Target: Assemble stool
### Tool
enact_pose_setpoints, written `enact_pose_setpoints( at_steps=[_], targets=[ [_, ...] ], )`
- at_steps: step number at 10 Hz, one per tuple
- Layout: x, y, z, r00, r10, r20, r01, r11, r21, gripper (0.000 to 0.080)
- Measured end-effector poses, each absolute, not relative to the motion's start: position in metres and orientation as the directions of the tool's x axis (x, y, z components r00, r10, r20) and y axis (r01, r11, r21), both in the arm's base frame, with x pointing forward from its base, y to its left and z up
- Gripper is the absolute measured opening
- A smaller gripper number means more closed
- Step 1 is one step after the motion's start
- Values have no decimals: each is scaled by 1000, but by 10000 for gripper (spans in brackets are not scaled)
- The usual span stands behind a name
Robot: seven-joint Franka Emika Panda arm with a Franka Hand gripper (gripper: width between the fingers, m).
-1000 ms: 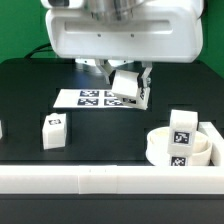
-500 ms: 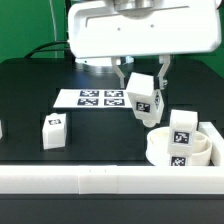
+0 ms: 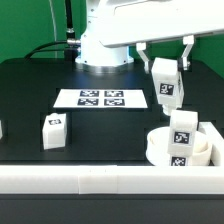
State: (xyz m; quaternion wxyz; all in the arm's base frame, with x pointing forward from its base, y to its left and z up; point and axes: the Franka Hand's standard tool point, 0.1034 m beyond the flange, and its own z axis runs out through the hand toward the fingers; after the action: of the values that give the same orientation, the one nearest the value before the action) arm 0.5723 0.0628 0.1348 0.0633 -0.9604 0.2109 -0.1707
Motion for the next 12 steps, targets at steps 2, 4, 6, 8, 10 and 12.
enact_pose_setpoints(
  at_steps=[2,4,6,8,10,12],
  targets=[
    [572,61,132,856,-422,299,-381,-905,-188,327],
    [573,66,129,846,-427,319,-382,-903,-197,327],
    [577,85,131,794,-458,399,-386,-888,-251,327],
    [573,113,135,745,-472,472,-371,-880,-296,327],
    [566,123,123,710,-483,512,-381,-875,-297,327],
    [563,124,118,733,-472,490,-379,-882,-282,327]
  ],
)
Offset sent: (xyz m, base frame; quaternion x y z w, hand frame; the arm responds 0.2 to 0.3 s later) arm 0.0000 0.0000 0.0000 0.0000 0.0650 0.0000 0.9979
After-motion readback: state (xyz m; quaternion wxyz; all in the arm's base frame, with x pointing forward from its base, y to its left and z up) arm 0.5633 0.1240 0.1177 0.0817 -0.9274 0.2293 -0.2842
